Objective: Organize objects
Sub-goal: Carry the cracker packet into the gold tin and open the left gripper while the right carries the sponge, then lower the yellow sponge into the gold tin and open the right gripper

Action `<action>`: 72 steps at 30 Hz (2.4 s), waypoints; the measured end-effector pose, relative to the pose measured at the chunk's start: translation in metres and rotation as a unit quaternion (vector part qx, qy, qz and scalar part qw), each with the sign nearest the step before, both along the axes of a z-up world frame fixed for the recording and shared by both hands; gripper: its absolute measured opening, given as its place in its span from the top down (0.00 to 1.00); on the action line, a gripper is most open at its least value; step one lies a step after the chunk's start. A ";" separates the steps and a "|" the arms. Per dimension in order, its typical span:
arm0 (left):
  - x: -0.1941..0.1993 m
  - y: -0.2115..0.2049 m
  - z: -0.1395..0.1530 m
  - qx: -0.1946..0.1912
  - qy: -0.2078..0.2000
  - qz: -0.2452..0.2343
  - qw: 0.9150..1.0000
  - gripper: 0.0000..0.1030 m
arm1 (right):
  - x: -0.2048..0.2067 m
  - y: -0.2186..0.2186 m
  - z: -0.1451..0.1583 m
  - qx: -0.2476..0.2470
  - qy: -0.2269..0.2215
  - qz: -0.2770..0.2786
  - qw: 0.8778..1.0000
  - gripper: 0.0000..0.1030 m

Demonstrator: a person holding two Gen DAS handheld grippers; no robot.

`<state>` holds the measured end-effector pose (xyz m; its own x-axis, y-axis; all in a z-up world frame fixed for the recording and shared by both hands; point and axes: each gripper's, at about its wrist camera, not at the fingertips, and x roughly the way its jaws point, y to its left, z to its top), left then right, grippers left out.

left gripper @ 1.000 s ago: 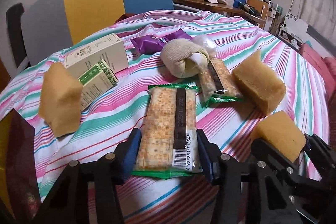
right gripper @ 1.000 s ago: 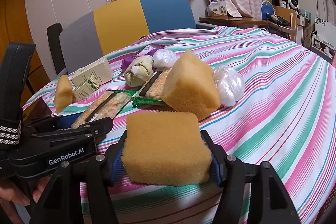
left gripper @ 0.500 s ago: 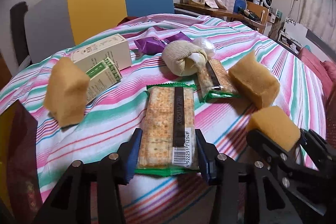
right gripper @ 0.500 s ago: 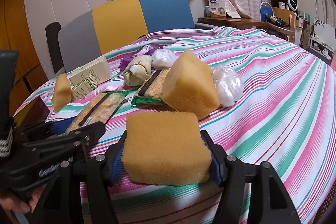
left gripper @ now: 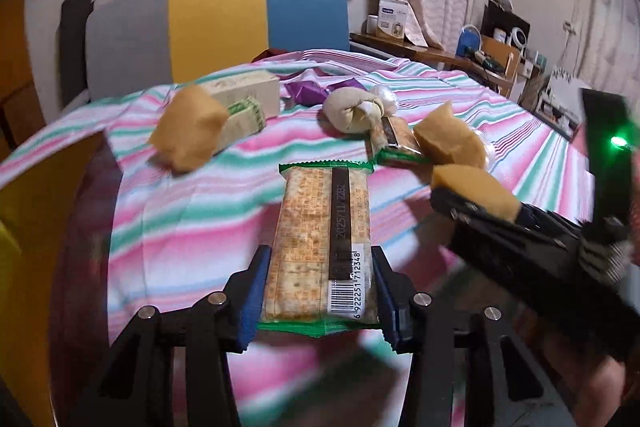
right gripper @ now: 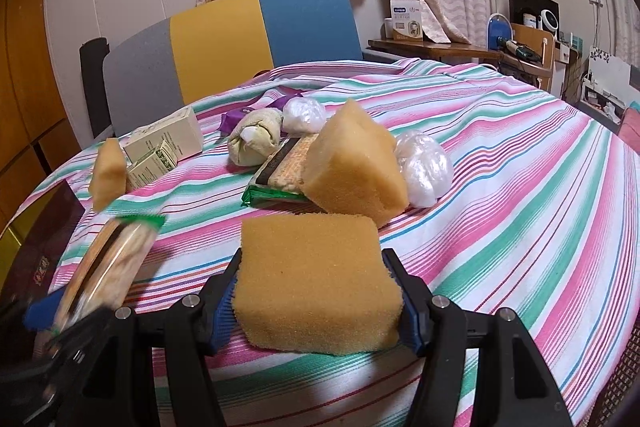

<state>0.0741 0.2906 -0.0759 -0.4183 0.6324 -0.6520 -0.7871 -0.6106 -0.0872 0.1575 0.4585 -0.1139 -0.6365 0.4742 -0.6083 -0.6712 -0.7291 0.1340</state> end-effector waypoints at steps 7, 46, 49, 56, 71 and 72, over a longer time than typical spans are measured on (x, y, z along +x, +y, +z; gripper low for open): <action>0.013 -0.044 0.016 0.034 -0.021 0.028 0.999 0.53 | 0.000 -0.001 0.001 0.002 0.000 0.002 1.000 0.37; -0.085 -0.270 0.021 0.020 -0.027 0.301 0.953 0.64 | -0.035 -0.123 0.086 0.021 0.086 0.178 0.980 0.37; -0.083 -0.272 0.020 0.024 -0.031 0.301 0.953 0.63 | -0.049 -0.153 0.091 0.009 0.088 0.230 0.969 0.37; -0.080 -0.274 0.025 0.033 -0.038 0.320 0.946 0.42 | -0.078 -0.208 0.091 -0.014 0.066 0.318 0.946 0.37; -0.087 -0.312 0.051 0.081 -0.046 0.411 0.907 0.05 | -0.124 -0.275 0.058 -0.012 -0.024 0.393 0.919 0.35; -0.087 -0.314 0.051 0.084 -0.049 0.414 0.905 0.05 | -0.126 -0.276 0.057 -0.014 -0.028 0.395 0.918 0.35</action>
